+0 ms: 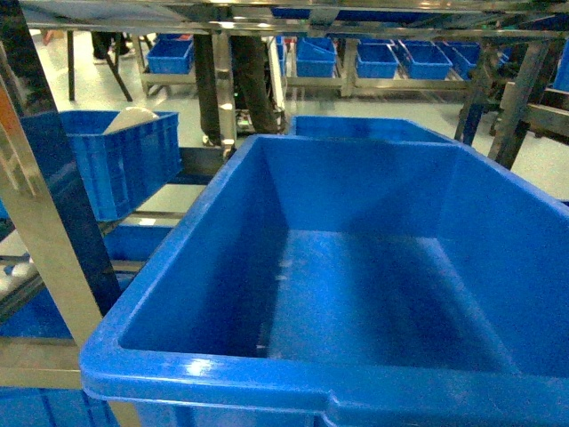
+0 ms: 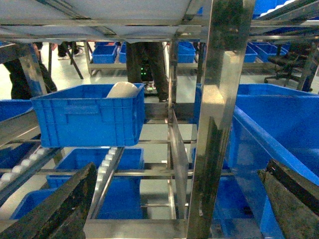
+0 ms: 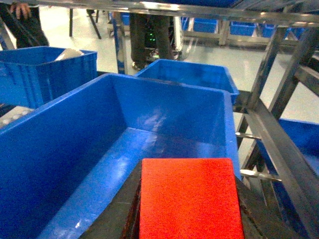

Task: Place magnetic block on left shelf second layer

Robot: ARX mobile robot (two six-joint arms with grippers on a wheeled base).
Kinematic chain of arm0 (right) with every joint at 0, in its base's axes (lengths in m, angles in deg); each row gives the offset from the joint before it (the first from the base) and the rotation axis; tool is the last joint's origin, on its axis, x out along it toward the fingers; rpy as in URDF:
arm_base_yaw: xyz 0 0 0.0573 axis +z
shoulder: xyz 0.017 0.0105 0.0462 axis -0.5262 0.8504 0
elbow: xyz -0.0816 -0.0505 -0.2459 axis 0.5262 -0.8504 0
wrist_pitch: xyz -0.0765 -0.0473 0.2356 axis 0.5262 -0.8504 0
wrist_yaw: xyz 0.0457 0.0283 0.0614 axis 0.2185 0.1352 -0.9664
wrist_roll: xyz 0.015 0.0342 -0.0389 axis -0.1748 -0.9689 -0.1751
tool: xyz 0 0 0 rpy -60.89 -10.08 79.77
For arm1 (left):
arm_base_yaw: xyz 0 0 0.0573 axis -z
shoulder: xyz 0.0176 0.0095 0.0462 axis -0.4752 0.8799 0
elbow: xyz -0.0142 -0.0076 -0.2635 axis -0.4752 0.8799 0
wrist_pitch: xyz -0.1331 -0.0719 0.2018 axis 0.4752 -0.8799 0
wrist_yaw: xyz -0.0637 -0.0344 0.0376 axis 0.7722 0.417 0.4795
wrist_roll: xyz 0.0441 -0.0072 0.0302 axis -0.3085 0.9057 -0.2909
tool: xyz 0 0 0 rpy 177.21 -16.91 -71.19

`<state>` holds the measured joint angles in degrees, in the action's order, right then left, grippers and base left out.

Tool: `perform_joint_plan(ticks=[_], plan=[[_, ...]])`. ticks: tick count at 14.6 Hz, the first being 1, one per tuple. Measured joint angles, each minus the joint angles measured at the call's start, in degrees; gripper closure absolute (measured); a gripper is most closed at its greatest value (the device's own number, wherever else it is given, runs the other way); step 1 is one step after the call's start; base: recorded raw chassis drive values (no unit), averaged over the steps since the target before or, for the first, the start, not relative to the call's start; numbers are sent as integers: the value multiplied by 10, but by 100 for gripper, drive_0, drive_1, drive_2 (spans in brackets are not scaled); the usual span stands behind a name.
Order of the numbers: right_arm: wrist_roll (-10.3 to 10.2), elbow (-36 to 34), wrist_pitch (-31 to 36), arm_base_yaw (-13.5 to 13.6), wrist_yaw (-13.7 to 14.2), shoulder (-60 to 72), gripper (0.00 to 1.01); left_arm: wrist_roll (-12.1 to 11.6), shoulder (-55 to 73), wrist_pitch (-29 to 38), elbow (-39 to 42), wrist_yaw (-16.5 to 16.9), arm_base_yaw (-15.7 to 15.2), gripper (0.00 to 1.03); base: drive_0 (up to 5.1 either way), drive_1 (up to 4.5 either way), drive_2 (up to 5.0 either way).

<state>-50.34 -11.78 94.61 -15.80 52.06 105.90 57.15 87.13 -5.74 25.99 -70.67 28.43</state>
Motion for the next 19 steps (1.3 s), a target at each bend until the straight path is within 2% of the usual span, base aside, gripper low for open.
perform_joint_plan(ticks=[4, 5, 7, 8, 9, 10, 11, 12, 13, 15, 16, 17, 19], plan=[[-19, 30, 112, -6, -5, 197, 68, 0, 0, 0, 0, 0, 0, 5, 0, 0, 0], [-29, 51, 180, -9, 2, 316, 68, 0, 0, 0, 0, 0, 0, 5, 0, 0, 0], [-35, 79, 240, -5, 7, 422, 68, 0, 0, 0, 0, 0, 0, 5, 0, 0, 0], [-43, 79, 270, -4, 14, 437, 55, 0, 0, 0, 0, 0, 0, 5, 0, 0, 0], [-49, 74, 297, -1, 34, 419, 44, 0, 0, 0, 0, 0, 0, 5, 0, 0, 0], [-35, 48, 350, 11, 81, 363, 31, 0, 0, 0, 0, 0, 0, 5, 0, 0, 0], [-10, 15, 356, 29, 124, 285, 18, 0, 0, 0, 0, 0, 0, 5, 0, 0, 0], [13, -28, 336, 51, 165, 204, 5, 0, 0, 0, 0, 0, 0, 5, 0, 0, 0], [23, -57, 274, 75, 196, 126, 1, 0, 0, 0, 0, 0, 0, 5, 0, 0, 0], [38, -71, 110, 150, 282, -98, 3, 0, 0, 0, 0, 0, 0, 5, 0, 0, 0], [47, -65, 71, 158, 294, -189, 3, 0, 0, 0, 0, 0, 0, 5, 0, 0, 0], [49, -57, 70, 150, 306, -221, 3, 0, 0, 0, 0, 0, 0, 5, 0, 0, 0], [51, -58, 61, 148, 304, -212, 3, 0, 0, 0, 0, 0, 0, 5, 0, 0, 0]])
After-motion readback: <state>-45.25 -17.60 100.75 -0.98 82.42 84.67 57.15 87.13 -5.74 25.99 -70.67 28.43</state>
